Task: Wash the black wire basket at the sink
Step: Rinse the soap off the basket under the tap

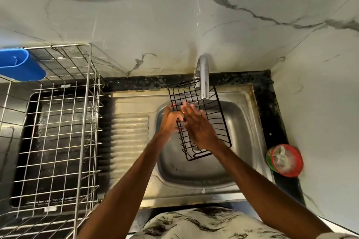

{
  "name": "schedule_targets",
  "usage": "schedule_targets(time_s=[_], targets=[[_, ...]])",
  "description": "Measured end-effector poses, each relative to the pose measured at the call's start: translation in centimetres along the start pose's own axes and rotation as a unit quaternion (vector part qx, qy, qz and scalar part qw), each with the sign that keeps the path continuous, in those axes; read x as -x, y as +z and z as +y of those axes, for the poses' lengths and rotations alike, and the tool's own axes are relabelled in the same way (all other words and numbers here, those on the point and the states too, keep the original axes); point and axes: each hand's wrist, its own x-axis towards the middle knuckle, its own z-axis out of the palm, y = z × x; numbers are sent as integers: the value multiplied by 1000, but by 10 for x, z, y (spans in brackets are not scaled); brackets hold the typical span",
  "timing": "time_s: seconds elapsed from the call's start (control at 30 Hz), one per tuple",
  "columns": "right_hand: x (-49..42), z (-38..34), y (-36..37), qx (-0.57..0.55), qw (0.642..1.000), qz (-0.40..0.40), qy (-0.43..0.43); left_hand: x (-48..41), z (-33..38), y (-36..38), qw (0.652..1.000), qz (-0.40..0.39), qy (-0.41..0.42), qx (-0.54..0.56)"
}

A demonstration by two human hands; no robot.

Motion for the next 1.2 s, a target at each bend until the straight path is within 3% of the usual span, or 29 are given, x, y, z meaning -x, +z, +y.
schedule_targets(time_s=[0.1,0.2,0.37,0.5,0.63,0.83,1.03,1.13,1.2], targets=[[-3,11,-6,-11,994,33,106,-11,-5,0,999,42,8,1],[-7,0,-5,-24,988,42,147,-9,-1,13,996,84,21,31],[8,-11,3,-47,998,-2,-46,-10,2,23,993,67,7,93],[12,14,-7,35,999,16,18,-11,6,22,994,74,52,62],[5,19,-5,-13,992,44,120,-11,14,27,992,92,84,17],[3,23,-5,14,1000,-9,20,-22,-4,14,993,108,34,21],[-15,48,-22,28,998,-8,63,10,1,19,991,44,-24,121],[-22,27,-25,-55,998,7,33,16,1,24,986,41,-21,161],[-21,17,-30,-176,984,3,11,11,-3,18,984,51,-7,170]])
